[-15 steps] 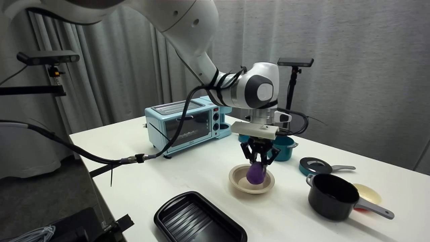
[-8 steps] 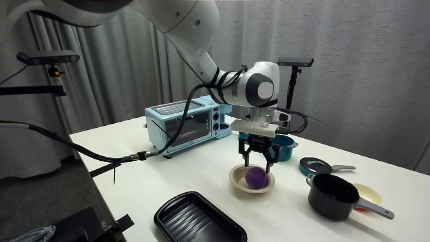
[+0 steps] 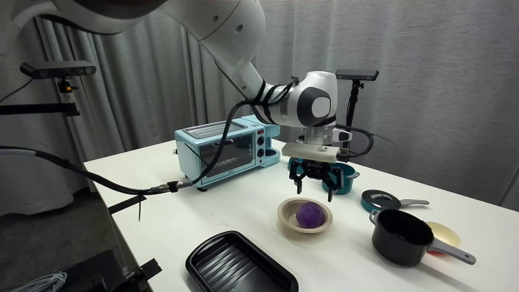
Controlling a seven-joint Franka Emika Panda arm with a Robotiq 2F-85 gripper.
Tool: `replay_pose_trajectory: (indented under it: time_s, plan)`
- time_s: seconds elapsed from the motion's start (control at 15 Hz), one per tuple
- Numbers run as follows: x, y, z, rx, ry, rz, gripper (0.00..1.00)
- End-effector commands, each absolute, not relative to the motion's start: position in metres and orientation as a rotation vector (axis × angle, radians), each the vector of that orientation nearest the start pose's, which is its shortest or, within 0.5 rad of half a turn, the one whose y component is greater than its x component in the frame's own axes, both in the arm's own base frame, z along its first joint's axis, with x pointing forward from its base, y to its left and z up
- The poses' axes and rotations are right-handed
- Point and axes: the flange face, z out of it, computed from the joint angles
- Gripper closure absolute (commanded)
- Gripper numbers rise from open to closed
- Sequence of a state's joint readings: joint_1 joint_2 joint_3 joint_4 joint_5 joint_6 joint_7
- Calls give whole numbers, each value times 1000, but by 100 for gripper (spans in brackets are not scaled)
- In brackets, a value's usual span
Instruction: Put the purple object in the cream white plate
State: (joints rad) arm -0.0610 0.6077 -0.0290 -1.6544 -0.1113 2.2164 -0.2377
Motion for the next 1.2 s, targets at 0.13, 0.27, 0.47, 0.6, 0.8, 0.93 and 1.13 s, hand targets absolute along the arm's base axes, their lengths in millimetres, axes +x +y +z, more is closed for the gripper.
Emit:
replay_pose_trajectory:
  time_s: [0.13, 0.27, 0.47, 0.6, 0.8, 0.93, 1.13]
  plan:
    - [687, -65, 254, -3177, -392, 15, 0]
    - [681, -61, 253, -3213, -369, 47, 0]
    - [681, -60, 252, -3208, -373, 46, 0]
    - [681, -61, 252, -3207, -373, 45, 0]
    - [682, -61, 253, -3207, -373, 44, 0]
    - [682, -61, 253, -3206, -373, 44, 0]
    - [682, -61, 253, -3206, -373, 44, 0]
